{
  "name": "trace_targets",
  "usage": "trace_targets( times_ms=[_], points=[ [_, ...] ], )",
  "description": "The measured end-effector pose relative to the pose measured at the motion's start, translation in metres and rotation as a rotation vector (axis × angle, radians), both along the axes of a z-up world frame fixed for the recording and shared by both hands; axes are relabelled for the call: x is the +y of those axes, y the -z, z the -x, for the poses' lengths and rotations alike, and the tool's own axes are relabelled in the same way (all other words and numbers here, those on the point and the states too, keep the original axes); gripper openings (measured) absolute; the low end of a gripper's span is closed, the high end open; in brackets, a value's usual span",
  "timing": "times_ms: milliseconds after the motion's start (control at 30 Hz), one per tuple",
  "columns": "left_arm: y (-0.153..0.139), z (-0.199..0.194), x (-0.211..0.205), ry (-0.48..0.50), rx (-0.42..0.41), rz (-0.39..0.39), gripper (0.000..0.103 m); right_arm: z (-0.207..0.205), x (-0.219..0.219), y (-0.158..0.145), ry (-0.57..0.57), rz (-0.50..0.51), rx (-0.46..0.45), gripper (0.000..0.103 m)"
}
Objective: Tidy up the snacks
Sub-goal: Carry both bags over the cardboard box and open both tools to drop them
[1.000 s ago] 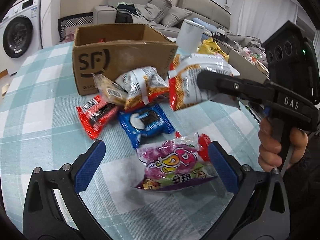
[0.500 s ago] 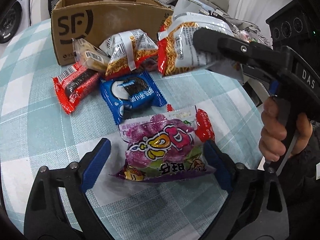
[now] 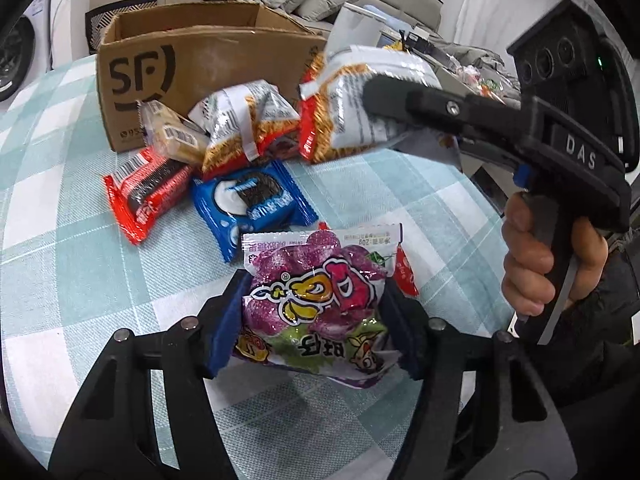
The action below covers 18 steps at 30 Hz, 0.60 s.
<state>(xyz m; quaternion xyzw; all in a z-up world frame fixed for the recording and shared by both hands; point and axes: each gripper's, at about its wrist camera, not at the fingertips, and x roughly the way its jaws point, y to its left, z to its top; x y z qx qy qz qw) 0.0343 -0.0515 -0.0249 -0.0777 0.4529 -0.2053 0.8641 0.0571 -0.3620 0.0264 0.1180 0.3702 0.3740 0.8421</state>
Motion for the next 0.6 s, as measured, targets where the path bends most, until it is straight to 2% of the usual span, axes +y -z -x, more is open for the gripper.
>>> trace_targets(
  times_ms=[233,600],
  points=[
    [-0.018,0.005,0.025,-0.06,-0.046,0.015,0.061,0.0,-0.005,-0.001,0.015,-0.008,-0.006,0.051],
    [-0.052,0.011,0.053,-0.178,-0.189,0.022,0.061,0.002,-0.006,-0.006,0.037,-0.007,-0.023,0.051]
  ],
)
